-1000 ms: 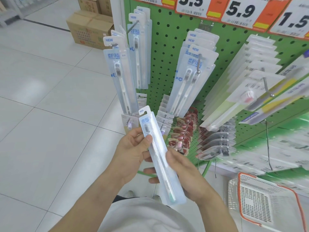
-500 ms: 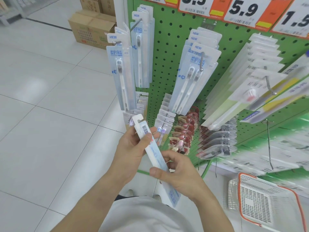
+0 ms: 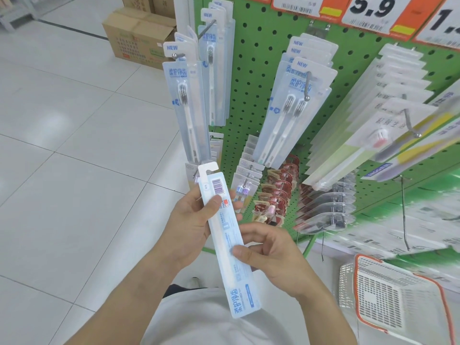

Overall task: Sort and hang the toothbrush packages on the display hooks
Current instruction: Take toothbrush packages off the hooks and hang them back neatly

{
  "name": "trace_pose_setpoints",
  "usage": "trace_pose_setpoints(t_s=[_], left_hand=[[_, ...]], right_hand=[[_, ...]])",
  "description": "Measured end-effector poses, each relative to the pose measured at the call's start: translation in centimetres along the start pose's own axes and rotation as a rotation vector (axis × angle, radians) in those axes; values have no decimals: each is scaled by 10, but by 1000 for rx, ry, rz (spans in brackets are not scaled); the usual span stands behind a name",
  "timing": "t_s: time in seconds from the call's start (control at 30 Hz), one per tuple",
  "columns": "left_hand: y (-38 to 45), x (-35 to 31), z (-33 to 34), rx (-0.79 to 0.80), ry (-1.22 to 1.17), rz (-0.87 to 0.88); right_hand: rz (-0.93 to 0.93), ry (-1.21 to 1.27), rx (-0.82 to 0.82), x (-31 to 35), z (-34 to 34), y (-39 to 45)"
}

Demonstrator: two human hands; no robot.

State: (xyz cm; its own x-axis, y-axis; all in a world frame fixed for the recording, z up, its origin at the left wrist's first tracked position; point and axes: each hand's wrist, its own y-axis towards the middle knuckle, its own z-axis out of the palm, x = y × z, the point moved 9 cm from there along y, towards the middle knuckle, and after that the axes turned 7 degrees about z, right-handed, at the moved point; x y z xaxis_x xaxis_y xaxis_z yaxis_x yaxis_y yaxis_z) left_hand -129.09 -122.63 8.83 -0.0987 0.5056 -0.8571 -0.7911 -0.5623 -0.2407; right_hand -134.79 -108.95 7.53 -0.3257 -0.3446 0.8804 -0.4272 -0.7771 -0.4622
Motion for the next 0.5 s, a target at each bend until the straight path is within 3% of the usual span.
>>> trace_pose_setpoints(t_s=[0.17, 0.27, 0.4, 0.5], left_hand=[[2, -2, -5, -20, -13, 6], [1, 0, -3, 10, -10, -24], [-2, 4, 7, 153, 208, -49], [-3, 5, 3, 131, 216, -42]], right_hand=[[62, -103, 139, -7, 5, -5], [55, -80, 129, -7, 4, -6], [43, -35, 90, -6, 5, -5], [84, -104, 147, -8, 8, -7]])
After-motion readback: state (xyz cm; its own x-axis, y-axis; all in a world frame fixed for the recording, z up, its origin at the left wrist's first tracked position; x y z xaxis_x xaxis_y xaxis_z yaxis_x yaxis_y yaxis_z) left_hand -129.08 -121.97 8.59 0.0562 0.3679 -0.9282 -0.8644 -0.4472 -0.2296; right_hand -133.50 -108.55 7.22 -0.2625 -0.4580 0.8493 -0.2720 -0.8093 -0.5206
